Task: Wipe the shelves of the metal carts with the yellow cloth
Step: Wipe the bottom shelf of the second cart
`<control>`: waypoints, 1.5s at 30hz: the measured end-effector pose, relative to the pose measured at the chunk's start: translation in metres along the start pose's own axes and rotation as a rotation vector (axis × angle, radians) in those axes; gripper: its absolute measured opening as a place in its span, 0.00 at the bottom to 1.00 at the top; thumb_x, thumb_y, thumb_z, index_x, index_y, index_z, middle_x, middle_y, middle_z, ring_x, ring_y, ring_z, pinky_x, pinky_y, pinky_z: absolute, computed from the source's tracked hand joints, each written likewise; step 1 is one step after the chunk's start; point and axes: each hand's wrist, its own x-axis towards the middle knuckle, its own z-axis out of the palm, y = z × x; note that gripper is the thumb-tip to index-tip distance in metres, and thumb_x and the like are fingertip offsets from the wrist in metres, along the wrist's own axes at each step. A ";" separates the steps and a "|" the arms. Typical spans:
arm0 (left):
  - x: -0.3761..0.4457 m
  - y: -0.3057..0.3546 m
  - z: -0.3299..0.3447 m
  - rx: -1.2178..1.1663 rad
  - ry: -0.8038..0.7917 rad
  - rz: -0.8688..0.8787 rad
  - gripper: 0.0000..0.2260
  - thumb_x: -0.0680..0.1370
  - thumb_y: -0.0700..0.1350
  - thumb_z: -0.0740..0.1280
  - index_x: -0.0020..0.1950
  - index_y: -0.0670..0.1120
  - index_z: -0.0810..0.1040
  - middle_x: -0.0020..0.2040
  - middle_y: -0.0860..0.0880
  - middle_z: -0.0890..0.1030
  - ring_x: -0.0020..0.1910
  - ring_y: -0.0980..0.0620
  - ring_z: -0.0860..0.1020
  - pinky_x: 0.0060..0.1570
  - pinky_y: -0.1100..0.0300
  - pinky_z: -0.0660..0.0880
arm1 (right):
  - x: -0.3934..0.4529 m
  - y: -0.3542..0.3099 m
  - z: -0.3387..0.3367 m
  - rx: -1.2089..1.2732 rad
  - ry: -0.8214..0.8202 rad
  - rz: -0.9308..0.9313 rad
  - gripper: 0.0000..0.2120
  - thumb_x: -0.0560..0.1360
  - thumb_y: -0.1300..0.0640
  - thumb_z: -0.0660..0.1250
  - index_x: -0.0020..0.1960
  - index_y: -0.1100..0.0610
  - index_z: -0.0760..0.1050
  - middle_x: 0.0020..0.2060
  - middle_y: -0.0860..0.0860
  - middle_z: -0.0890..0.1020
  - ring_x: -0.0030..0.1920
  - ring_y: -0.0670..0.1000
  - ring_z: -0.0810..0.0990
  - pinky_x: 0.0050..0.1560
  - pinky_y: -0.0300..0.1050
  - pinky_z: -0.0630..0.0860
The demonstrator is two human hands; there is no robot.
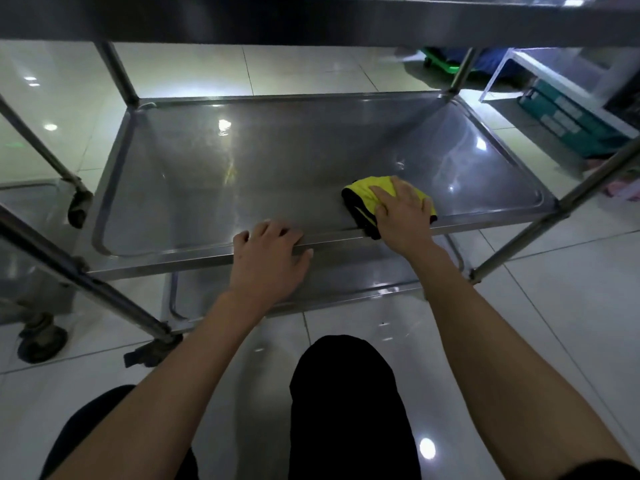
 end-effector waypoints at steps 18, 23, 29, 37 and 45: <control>-0.061 -0.155 -0.050 0.149 0.118 -0.324 0.15 0.81 0.58 0.60 0.59 0.54 0.82 0.60 0.50 0.80 0.61 0.42 0.76 0.61 0.42 0.68 | 0.022 -0.215 0.063 0.020 -0.264 -0.396 0.27 0.81 0.50 0.51 0.78 0.40 0.50 0.80 0.55 0.44 0.78 0.62 0.44 0.74 0.68 0.36; -0.069 -0.159 -0.042 0.114 0.185 -0.324 0.14 0.82 0.55 0.61 0.61 0.54 0.81 0.60 0.52 0.80 0.62 0.44 0.76 0.65 0.42 0.67 | 0.035 -0.296 0.077 0.031 -0.397 -0.557 0.26 0.82 0.50 0.50 0.78 0.37 0.49 0.80 0.51 0.43 0.79 0.59 0.40 0.73 0.68 0.36; -0.072 -0.167 -0.040 0.118 0.187 -0.345 0.16 0.81 0.55 0.61 0.66 0.54 0.79 0.63 0.50 0.79 0.64 0.45 0.75 0.67 0.38 0.67 | 0.034 -0.358 0.092 0.132 -0.469 -0.724 0.25 0.82 0.50 0.50 0.77 0.34 0.53 0.80 0.48 0.45 0.79 0.55 0.39 0.73 0.65 0.31; -0.077 -0.165 -0.043 0.130 0.140 -0.363 0.16 0.82 0.56 0.58 0.66 0.54 0.78 0.62 0.50 0.77 0.64 0.43 0.73 0.68 0.38 0.65 | 0.029 -0.329 0.094 0.130 -0.324 -0.715 0.24 0.81 0.47 0.52 0.76 0.34 0.56 0.80 0.48 0.51 0.79 0.55 0.49 0.75 0.62 0.39; -0.044 -0.127 -0.044 0.092 0.092 -0.326 0.17 0.82 0.59 0.56 0.55 0.53 0.80 0.60 0.51 0.78 0.64 0.46 0.71 0.66 0.41 0.65 | 0.038 -0.225 0.073 0.129 -0.199 -0.486 0.22 0.81 0.46 0.52 0.75 0.35 0.59 0.79 0.50 0.54 0.78 0.57 0.52 0.75 0.65 0.44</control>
